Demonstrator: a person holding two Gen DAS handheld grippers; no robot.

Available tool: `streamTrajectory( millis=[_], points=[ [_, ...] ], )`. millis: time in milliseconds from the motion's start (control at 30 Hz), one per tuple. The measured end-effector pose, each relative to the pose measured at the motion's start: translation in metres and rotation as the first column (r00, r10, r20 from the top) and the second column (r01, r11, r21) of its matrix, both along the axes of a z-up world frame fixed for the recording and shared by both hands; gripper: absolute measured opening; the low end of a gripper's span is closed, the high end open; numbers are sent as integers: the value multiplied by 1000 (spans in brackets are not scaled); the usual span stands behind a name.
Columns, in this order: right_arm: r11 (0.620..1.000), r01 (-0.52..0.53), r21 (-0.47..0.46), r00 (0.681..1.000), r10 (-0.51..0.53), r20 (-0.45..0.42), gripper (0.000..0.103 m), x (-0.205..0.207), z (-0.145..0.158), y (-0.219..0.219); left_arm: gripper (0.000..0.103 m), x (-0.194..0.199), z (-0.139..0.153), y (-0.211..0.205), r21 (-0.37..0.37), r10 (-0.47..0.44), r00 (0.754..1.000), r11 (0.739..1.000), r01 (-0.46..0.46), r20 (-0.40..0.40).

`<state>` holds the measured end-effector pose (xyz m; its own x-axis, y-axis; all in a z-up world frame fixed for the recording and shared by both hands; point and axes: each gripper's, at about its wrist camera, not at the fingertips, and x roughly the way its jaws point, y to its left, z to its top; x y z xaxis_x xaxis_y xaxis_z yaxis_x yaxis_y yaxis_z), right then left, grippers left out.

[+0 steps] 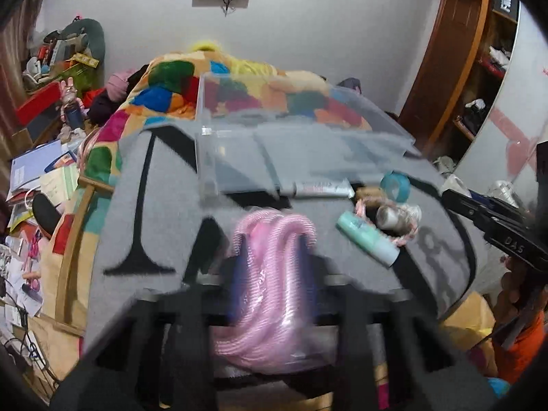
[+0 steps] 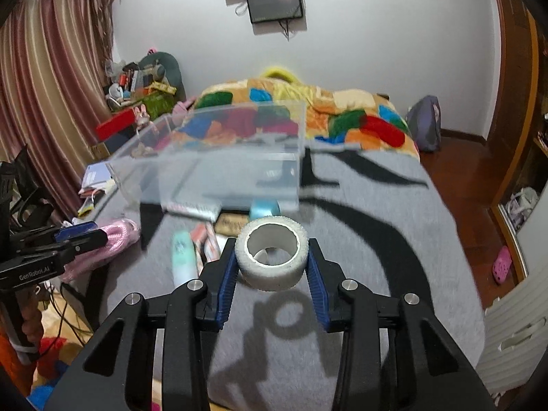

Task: Organize objects
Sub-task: 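Drop the rope bag into the clear box with left tool while right drops tape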

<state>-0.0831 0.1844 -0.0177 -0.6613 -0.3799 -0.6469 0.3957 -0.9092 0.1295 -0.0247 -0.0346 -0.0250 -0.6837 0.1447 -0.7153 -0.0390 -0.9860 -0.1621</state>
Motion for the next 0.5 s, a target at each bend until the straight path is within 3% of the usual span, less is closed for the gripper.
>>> streamTrajectory(
  millis=[100, 167, 233, 267, 400, 500],
  points=[
    [1000, -17, -11, 1000, 17, -20, 35, -5, 10, -7, 5, -4, 3, -2, -19, -8, 1000, 1000, 8, 21],
    [1000, -27, -15, 999, 27, -31, 35, -8, 14, -12, 25, -4, -3, -3, -38, 0, 999, 999, 2, 49],
    [999, -39, -14, 999, 38, -39, 35, -10, 18, -16, 78, -1, -12, -7, -35, 16, 997, 999, -13, 72],
    [999, -42, -10, 998, 42, -41, 35, -11, 19, -18, 85, 2, -18, -9, -27, 30, 996, 999, -28, 81],
    [998, -56, -6, 998, 56, -41, 35, -17, 22, -25, 87, 2, -39, -9, -19, 19, 990, 1000, -17, 137],
    [998, -64, -8, 997, 63, -35, 35, -22, 23, -31, 84, -3, -43, 7, -130, 23, 994, 992, -10, 103]
  ],
)
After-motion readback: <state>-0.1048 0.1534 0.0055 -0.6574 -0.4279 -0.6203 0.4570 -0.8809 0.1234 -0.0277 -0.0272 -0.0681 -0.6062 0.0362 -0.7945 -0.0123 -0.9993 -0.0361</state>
